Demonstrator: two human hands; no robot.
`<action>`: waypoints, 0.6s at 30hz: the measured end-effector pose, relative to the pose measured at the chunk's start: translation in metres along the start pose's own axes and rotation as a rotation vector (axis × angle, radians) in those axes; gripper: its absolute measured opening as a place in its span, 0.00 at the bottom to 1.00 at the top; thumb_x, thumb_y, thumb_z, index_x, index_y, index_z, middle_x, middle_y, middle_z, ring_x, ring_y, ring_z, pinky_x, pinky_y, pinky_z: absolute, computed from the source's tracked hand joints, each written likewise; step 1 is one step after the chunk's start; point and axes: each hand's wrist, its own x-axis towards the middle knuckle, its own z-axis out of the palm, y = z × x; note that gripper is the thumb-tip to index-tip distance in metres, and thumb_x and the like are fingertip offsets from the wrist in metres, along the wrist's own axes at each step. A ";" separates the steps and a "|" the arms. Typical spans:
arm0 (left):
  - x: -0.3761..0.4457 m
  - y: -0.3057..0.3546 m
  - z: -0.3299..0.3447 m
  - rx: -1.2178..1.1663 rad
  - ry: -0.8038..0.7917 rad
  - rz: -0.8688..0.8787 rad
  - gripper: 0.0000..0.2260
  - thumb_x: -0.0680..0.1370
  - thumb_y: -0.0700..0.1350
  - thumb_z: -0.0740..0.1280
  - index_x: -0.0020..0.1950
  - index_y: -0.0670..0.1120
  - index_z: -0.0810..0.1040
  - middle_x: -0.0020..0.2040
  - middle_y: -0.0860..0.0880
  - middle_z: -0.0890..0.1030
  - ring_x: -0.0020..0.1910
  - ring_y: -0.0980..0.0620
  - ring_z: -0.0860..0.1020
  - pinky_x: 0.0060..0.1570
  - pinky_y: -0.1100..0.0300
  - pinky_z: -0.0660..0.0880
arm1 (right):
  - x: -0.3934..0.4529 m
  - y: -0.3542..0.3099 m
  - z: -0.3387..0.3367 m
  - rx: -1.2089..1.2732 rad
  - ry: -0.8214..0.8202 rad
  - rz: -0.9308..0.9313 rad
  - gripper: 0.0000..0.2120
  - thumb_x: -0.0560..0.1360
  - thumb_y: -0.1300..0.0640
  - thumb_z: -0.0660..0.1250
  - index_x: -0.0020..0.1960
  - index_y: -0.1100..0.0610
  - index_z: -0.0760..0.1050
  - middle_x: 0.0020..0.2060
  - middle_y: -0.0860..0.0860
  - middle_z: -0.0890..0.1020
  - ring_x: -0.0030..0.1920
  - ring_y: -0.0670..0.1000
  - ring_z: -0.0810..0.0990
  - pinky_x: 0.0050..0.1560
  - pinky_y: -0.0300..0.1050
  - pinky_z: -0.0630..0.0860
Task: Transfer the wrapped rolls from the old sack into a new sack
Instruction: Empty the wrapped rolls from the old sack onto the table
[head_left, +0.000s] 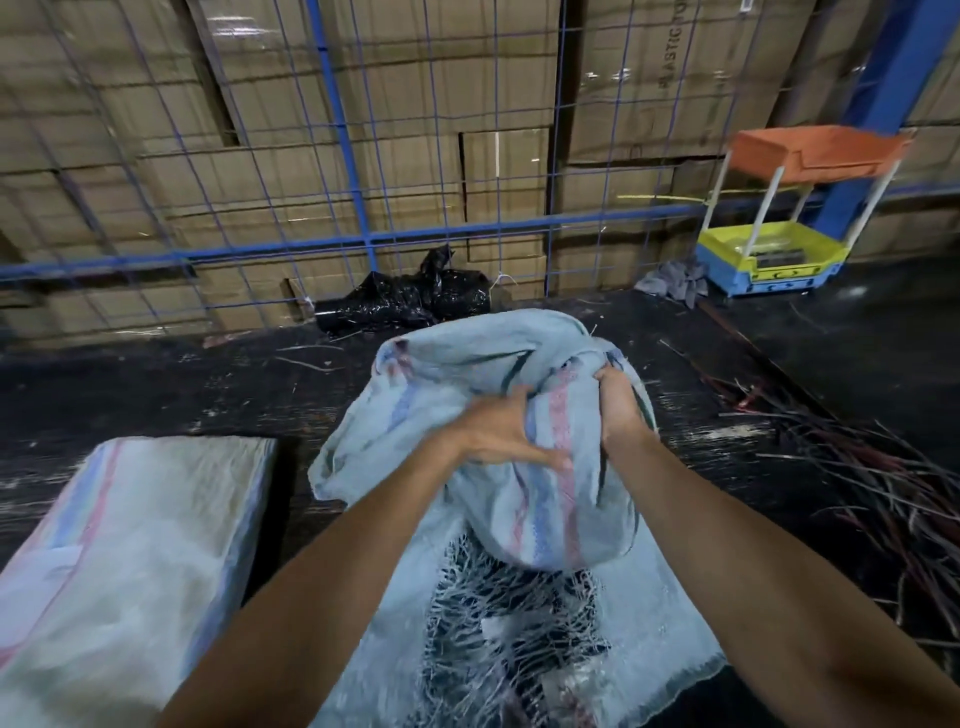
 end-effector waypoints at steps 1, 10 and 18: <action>0.003 -0.003 0.010 0.020 -0.120 -0.026 0.46 0.60 0.70 0.76 0.72 0.48 0.68 0.68 0.52 0.75 0.64 0.51 0.75 0.67 0.54 0.71 | 0.001 -0.007 0.001 0.005 0.019 -0.027 0.19 0.75 0.70 0.51 0.54 0.55 0.75 0.32 0.51 0.83 0.36 0.53 0.81 0.34 0.39 0.78; 0.015 -0.023 0.034 0.453 0.603 -0.323 0.18 0.75 0.50 0.71 0.62 0.48 0.72 0.48 0.44 0.83 0.48 0.42 0.82 0.46 0.49 0.79 | -0.005 -0.021 -0.004 -0.845 0.296 0.024 0.49 0.69 0.27 0.64 0.79 0.54 0.54 0.76 0.59 0.58 0.73 0.66 0.62 0.69 0.64 0.65; -0.011 0.025 0.030 0.178 -0.245 0.037 0.42 0.75 0.60 0.70 0.80 0.46 0.52 0.73 0.51 0.68 0.71 0.48 0.68 0.65 0.55 0.69 | 0.074 0.045 -0.073 -0.081 0.052 0.277 0.25 0.67 0.62 0.66 0.64 0.65 0.77 0.59 0.66 0.80 0.54 0.66 0.83 0.57 0.69 0.76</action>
